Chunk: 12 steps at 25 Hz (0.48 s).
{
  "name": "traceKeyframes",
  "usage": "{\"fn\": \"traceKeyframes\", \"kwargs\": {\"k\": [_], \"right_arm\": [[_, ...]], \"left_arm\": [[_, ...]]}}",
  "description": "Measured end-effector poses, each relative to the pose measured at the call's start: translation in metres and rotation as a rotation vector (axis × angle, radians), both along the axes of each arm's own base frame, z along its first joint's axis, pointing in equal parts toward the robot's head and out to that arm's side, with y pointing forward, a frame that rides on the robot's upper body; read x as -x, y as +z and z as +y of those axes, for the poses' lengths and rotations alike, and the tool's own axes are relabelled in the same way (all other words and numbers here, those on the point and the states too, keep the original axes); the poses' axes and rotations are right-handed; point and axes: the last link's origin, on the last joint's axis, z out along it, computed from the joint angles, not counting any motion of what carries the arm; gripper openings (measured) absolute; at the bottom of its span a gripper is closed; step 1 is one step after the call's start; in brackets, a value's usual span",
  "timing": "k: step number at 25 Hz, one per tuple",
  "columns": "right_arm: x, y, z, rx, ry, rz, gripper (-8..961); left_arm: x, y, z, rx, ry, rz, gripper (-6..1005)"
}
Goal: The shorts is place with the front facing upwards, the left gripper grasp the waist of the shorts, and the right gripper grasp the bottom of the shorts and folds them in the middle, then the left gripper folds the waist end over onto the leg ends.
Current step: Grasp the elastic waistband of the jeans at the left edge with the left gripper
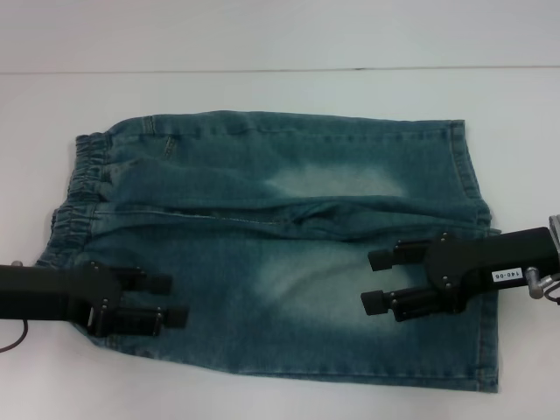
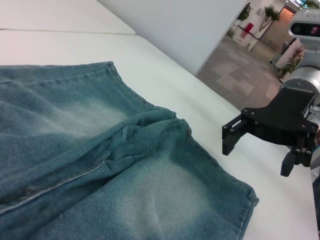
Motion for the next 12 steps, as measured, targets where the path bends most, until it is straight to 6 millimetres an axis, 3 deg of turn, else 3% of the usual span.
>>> {"fn": "traceKeyframes", "kwargs": {"k": [12], "right_arm": [[0.002,0.0012,0.0026,-0.002,0.009,-0.003,866]], "left_arm": [[-0.0001,0.0016,0.0008,-0.002,0.003,0.001,749]]}}
